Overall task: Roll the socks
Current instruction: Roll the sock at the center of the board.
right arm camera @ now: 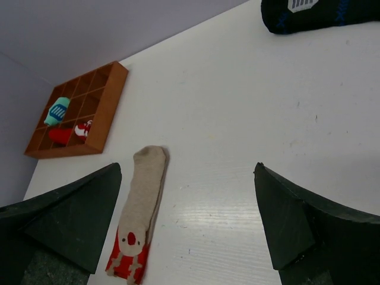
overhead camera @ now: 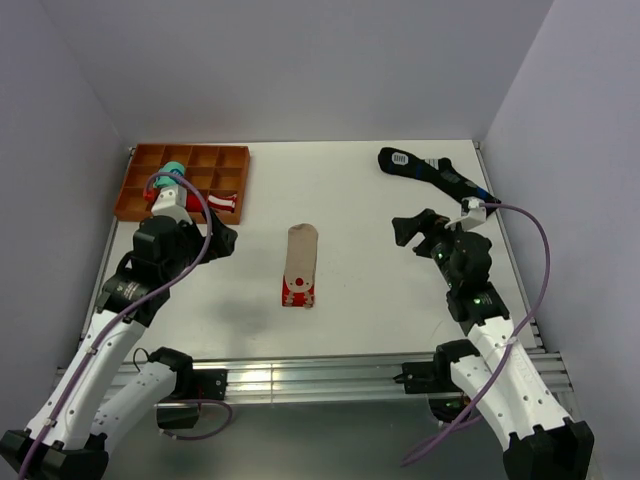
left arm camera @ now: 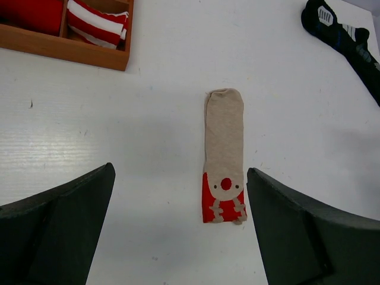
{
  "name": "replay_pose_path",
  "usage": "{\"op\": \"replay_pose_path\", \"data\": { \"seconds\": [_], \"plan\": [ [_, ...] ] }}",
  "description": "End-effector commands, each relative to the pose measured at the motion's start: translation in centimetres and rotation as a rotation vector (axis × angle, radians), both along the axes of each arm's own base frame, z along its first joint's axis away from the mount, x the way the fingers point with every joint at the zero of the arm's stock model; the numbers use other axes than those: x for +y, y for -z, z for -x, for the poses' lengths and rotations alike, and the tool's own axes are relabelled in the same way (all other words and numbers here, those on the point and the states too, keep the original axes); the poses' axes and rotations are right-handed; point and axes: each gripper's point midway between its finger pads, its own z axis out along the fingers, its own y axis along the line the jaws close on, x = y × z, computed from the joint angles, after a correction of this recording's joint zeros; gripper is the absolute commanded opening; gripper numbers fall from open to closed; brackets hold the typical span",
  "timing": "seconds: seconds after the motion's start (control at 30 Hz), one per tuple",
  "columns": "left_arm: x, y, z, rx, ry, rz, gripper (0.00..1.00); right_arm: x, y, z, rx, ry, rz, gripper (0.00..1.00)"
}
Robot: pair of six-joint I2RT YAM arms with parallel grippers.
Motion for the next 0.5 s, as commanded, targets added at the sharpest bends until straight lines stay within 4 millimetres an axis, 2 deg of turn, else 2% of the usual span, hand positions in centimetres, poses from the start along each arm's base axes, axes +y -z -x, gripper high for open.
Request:
{"op": "replay_pose_path", "data": {
  "seconds": [0.0,0.33,0.43,0.47],
  "plan": [
    [-0.3,-0.7,-0.6,-0.041,0.019,-0.011,0.99,-0.6,-2.0,0.0,-0.074,0.023,0.009,1.0],
    [-0.4,-1.0,-0.5,-0.051,0.024,-0.003,0.99,1.9,-0.8,-0.3,-0.065,-0.135,0.08,1.0],
    [-2.0,-1.0,-0.4,-0.039,0.087,0.059,1.0,3.6,0.0,-0.5,-0.063,-0.172,0.122,0.97],
    [-2.7,-1.2,-0.5,-0.041,0.103,0.098,1.0,5.5,0.9,-0.3,-0.036,-0.23,0.142,0.94]
  ]
}}
